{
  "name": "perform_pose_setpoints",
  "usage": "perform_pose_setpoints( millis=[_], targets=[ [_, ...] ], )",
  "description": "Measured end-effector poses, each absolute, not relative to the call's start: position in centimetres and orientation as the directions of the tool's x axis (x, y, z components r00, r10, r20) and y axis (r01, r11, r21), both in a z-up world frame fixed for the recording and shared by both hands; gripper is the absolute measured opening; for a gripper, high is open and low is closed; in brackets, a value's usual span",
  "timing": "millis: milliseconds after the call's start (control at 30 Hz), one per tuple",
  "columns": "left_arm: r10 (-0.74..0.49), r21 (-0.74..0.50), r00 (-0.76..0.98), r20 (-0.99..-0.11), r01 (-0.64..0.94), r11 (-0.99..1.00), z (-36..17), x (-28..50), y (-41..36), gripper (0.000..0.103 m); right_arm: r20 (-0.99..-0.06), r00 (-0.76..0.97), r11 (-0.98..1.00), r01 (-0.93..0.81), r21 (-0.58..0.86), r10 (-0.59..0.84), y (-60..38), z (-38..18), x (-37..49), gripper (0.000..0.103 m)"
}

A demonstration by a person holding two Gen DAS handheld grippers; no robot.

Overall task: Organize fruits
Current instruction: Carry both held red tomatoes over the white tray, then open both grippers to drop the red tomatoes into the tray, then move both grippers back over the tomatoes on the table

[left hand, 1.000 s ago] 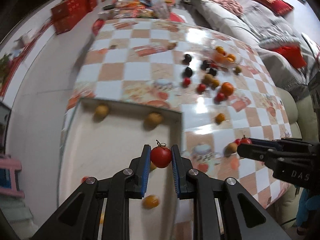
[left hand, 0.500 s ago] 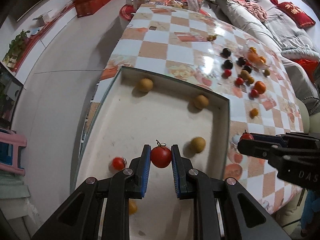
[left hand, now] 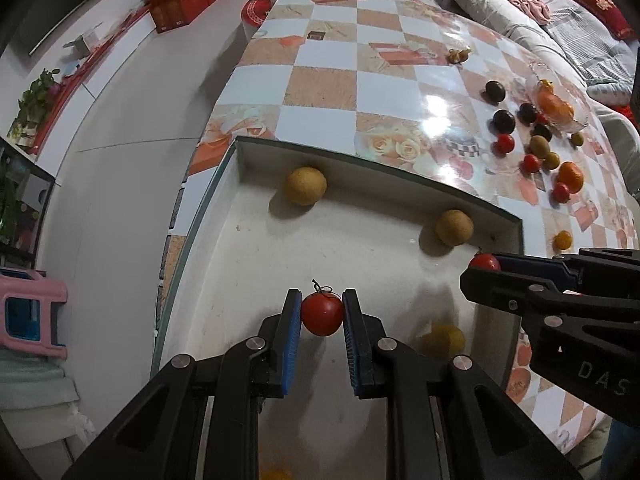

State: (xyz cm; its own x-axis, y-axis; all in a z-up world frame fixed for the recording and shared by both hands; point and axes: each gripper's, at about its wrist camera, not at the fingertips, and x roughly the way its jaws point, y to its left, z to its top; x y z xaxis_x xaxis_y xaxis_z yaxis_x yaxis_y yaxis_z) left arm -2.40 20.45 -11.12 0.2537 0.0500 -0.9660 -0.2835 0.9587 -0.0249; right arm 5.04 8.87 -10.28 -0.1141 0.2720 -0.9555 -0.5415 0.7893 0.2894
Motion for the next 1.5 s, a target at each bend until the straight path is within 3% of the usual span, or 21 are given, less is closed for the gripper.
perform_pose_setpoints(
  millis=[567, 600, 633, 700, 767, 800, 867, 1167, 1500],
  targets=[
    [0.081, 0.02, 0.207, -0.975, -0.282, 0.959, -13.0, -1.7, 20.7, 0.023, -0.964, -0.151, 0.786, -0.558, 0.265, 0.218, 10.0, -12.7, 4.8, 0.024],
    [0.087, 0.027, 0.204, -0.975, -0.278, 0.96, -13.0, -1.7, 20.6, 0.03, -0.963, -0.155, 0.786, -0.557, 0.269, 0.219, 10.0, -12.8, 4.8, 0.028],
    [0.087, 0.029, 0.202, -0.976, -0.276, 0.961, -13.0, -1.7, 20.5, 0.051, -0.962, -0.159, 0.786, -0.554, 0.273, 0.222, 9.9, -12.8, 4.7, 0.031],
    [0.137, 0.073, 0.201, -0.97, -0.293, 0.953, -12.8, -1.9, 20.8, 0.064, -0.965, -0.152, 0.793, -0.549, 0.264, 0.216, 9.8, -12.8, 5.0, 0.04],
    [0.124, 0.058, 0.207, -0.97, -0.3, 0.952, -12.6, -2.2, 21.3, 0.065, -0.952, -0.171, 0.79, -0.531, 0.307, 0.254, 9.4, -12.5, 5.3, 0.051],
    [0.123, 0.059, 0.201, -0.972, -0.298, 0.953, -12.6, -2.1, 21.3, 0.065, -0.948, -0.173, 0.787, -0.528, 0.318, 0.267, 9.4, -12.3, 5.4, 0.065],
    [0.138, 0.077, 0.2, -0.97, -0.288, 0.955, -12.3, -2.2, 21.3, 0.065, -0.942, -0.17, 0.78, -0.528, 0.336, 0.291, 9.5, -11.6, 5.5, 0.081],
    [0.131, 0.068, 0.253, -0.959, -0.243, 0.968, -9.0, -2.0, 18.6, 0.065, -0.931, -0.094, 0.801, -0.485, 0.351, 0.352, 6.1, -7.0, 7.1, 0.083],
    [0.038, 0.016, 0.328, -0.944, -0.069, 0.997, -5.7, -1.0, 10.9, 0.065, -0.97, -0.002, 0.925, -0.3, 0.233, 0.244, -8.0, -6.7, 8.2, 0.083]
  ],
)
